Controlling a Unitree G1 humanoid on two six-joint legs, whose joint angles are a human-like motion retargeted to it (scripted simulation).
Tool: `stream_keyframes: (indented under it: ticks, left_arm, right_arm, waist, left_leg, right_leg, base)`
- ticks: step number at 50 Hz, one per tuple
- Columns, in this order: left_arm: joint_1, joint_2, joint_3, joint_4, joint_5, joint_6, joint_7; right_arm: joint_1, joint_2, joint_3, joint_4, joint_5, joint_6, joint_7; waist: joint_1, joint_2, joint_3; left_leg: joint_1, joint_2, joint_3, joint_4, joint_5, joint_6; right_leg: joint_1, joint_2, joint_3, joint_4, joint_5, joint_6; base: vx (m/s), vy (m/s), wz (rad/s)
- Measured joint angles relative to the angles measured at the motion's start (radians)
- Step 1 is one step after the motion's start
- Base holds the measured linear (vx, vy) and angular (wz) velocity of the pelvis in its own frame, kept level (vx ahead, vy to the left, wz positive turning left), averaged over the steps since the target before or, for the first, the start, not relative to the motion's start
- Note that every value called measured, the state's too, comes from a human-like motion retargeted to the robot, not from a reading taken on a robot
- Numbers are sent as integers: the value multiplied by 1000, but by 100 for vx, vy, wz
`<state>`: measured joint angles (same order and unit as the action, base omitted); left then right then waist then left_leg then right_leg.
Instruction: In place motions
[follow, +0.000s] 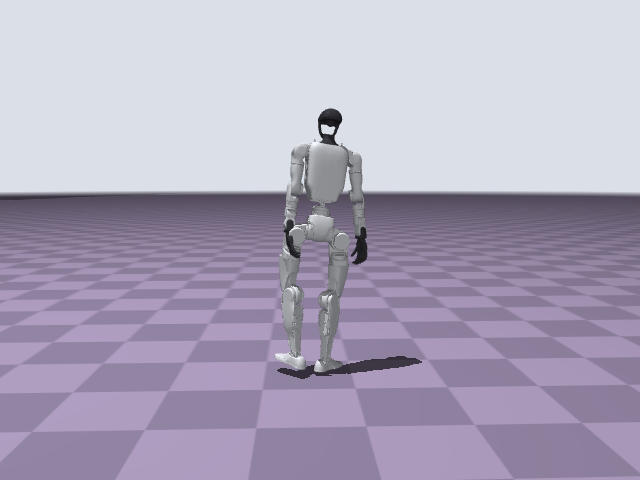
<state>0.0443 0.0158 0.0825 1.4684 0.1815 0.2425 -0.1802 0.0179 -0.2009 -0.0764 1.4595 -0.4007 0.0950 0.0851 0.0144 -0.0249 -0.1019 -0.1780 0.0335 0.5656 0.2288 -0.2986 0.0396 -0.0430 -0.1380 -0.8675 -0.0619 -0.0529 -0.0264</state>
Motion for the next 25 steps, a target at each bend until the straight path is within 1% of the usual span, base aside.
stream_keyframes:
  ticks: [3, 5, 6, 7, 8, 10, 12, 14, 15, 16, 17, 18, 20, 22, 25]
  left_arm:
    - [-13, 3, 9, 14, -17, 3, -6]
    - [-19, 1, 17, 26, -38, 4, -9]
    - [-19, -1, 22, 31, -51, 4, -7]
    - [-19, -3, 27, 36, -62, 4, -5]
    - [-15, -7, 31, 40, -69, 3, -3]
    - [-4, -15, 42, 48, -73, 0, -4]
    - [3, -22, 49, 56, -67, 2, -1]
    - [7, -26, 44, 56, -62, 1, 11]
    - [9, -27, 37, 55, -59, -2, 15]
    - [6, -26, 29, 54, -52, -2, 12]
    - [3, -25, 23, 54, -41, -1, 7]
    - [-2, -24, 23, 55, -26, 4, 0]
    - [-6, -18, 21, 56, -9, 12, -9]
    - [-12, -6, 4, 60, -15, 15, -14]
    - [-27, 13, -2, 66, -11, 28, -15]
  right_arm:
    - [19, 13, -23, 44, 0, 8, 7]
    - [28, 23, -34, 69, -5, 14, 10]
    - [32, 28, -37, 76, -9, 15, 10]
    - [37, 33, -39, 81, -15, 15, 11]
    - [44, 36, -42, 81, -22, 14, 13]
    - [54, 39, -45, 73, -42, 12, 19]
    - [50, 43, -41, 59, -53, 13, 20]
    - [41, 45, -37, 36, -41, 3, 16]
    - [37, 44, -34, 22, -29, -7, 15]
    - [34, 40, -28, 1, -21, -17, 26]
    - [31, 36, -21, -21, -16, -23, 39]
    - [28, 32, -12, -46, -16, -23, 55]
    - [20, 32, 9, -85, -14, -23, 66]
    - [9, 45, 24, -110, -2, -30, 52]
    - [2, 68, 45, -145, 1, -52, 36]
  waist:
    - [14, -14, -13]
    - [32, -15, -21]
    - [45, -12, -24]
    - [57, -10, -28]
    - [67, -9, -32]
    - [77, -1, -45]
    - [87, 5, -49]
    - [84, 26, -39]
    - [80, 44, -30]
    - [74, 76, -20]
    - [69, 106, -10]
    - [64, 132, -1]
    - [58, 141, 18]
    - [34, 138, 43]
    - [-32, 135, 71]
  left_leg:
    - [15, -11, -14, 14, 11, -8]
    - [35, -34, -35, -17, 72, -19]
    - [50, -53, -58, -52, 64, -36]
    - [64, -73, -77, -88, 60, -40]
    - [76, -97, -93, -126, 60, -18]
    - [78, -146, -201, -184, 79, 18]
    - [61, -146, -253, -191, 97, 9]
    - [57, -141, -299, -191, 103, 15]
    - [58, -132, -315, -188, 104, 18]
    - [57, -104, -344, -175, 102, 14]
    - [55, -79, -371, -163, 98, 12]
    - [53, -58, -395, -150, 93, 11]
    - [52, -58, -419, -136, 93, 21]
    - [51, -70, -463, -124, 103, 31]
    - [51, -83, -554, -117, 123, 36]
  right_leg:
    - [36, -6, -83, 7, -18, 30]
    - [63, 4, -146, 11, -23, 49]
    - [76, 13, -173, 14, -22, 58]
    - [90, 20, -200, 18, -20, 67]
    - [103, 24, -223, 23, -16, 77]
    - [129, 26, -285, 39, -1, 92]
    - [148, 8, -327, 73, 32, 93]
    - [167, -12, -338, 133, 86, 84]
    - [177, -21, -338, 172, 122, 75]
    - [180, -41, -327, 243, 166, 46]
    - [171, -68, -292, 330, 202, 12]
    - [138, -110, -209, 449, 224, -30]
    - [38, -165, 35, 639, 253, -89]
    - [-34, -124, 253, 700, 250, -54]
    - [-91, 38, 584, 674, 180, 51]
  base:
    - [-27, 14, 265]
    - [-24, 18, 230]
    - [-20, 22, 199]
    - [-18, 28, 182]
    - [-14, 31, 175]
    - [-9, 28, 158]
    - [-14, 33, 126]
    - [-18, 34, 134]
    - [-17, 34, 144]
    - [-15, 36, 142]
    - [-12, 40, 130]
    - [-8, 36, 113]
    - [-7, 22, 99]
    - [-11, 10, 147]
    - [-11, -1, 191]
